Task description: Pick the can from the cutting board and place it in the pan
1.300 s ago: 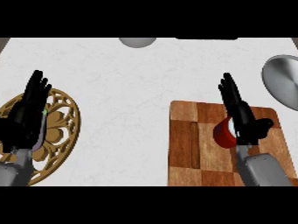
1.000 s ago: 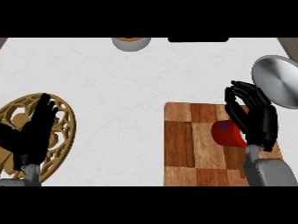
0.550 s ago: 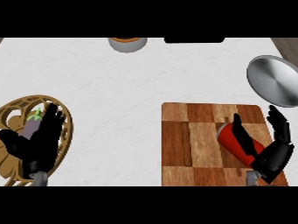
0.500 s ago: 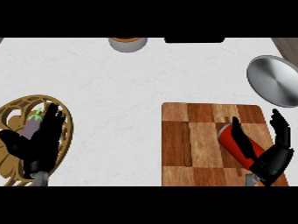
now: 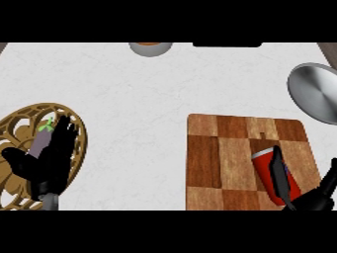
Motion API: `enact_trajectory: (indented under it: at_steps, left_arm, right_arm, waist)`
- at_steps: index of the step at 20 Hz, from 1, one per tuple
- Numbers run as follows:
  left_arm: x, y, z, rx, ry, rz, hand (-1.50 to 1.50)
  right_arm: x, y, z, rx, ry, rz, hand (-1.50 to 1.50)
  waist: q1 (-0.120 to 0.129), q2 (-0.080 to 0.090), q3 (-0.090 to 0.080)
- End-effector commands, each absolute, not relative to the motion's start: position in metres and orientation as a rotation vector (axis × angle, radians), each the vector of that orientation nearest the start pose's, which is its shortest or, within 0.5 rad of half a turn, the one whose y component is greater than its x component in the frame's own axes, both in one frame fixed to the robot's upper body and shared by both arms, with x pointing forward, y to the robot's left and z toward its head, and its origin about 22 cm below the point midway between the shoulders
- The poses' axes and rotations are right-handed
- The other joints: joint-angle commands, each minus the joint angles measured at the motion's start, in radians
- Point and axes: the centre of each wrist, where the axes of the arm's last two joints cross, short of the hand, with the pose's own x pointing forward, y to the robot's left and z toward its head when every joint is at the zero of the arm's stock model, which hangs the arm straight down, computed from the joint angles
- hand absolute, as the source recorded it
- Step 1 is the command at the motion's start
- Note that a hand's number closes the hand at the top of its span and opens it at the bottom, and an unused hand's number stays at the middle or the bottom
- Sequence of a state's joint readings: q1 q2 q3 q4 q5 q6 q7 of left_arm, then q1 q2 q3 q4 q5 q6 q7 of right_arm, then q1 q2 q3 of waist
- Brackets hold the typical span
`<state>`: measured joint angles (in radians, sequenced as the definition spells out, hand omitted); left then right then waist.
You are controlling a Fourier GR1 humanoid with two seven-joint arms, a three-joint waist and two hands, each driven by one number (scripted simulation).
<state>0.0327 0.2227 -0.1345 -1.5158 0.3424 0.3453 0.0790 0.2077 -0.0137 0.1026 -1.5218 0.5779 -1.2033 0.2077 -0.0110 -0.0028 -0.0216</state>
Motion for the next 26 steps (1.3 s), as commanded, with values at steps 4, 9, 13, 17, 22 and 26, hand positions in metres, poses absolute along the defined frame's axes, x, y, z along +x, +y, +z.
enact_trajectory:
  at_steps: [4, 9, 13, 17, 22, 26]
  left_arm:
    - [0.223, 0.248, -0.024, 0.073, -1.283, 0.247, 0.0]
    - [0.23, 0.243, -0.02, 0.058, -1.303, 0.238, 0.0]
    - [0.228, 0.246, -0.023, 0.054, -1.29, 0.217, 0.0]
    - [0.232, 0.238, -0.02, 0.037, -1.272, 0.225, 0.0]
    - [0.229, 0.243, -0.031, 0.052, -1.26, 0.204, 0.0]
    - [0.234, 0.242, -0.03, 0.064, -1.254, 0.223, 0.0]
  right_arm:
    - [0.179, -0.239, -0.065, -1.267, -1.07, -0.452, -1.5]
    - [0.155, -0.243, -0.082, -1.131, -0.795, -0.276, -1.5]
    - [0.158, -0.257, -0.069, -1.11, -0.67, -0.175, -1.5]
    - [0.19, -0.276, -0.03, -1.16, -0.605, -0.13, -1.5]
    - [0.212, -0.246, -0.001, -1.015, -0.439, 0.021, -1.5]
    - [0.234, -0.229, 0.027, -0.96, -0.359, 0.083, -1.5]
  waist:
    - [0.033, 0.028, 0.005]
    - [0.045, 0.044, 0.003]
    - [0.063, 0.044, 0.001]
    - [0.067, 0.028, 0.007]
    - [0.072, 0.022, 0.009]
    - [0.056, 0.015, 0.014]
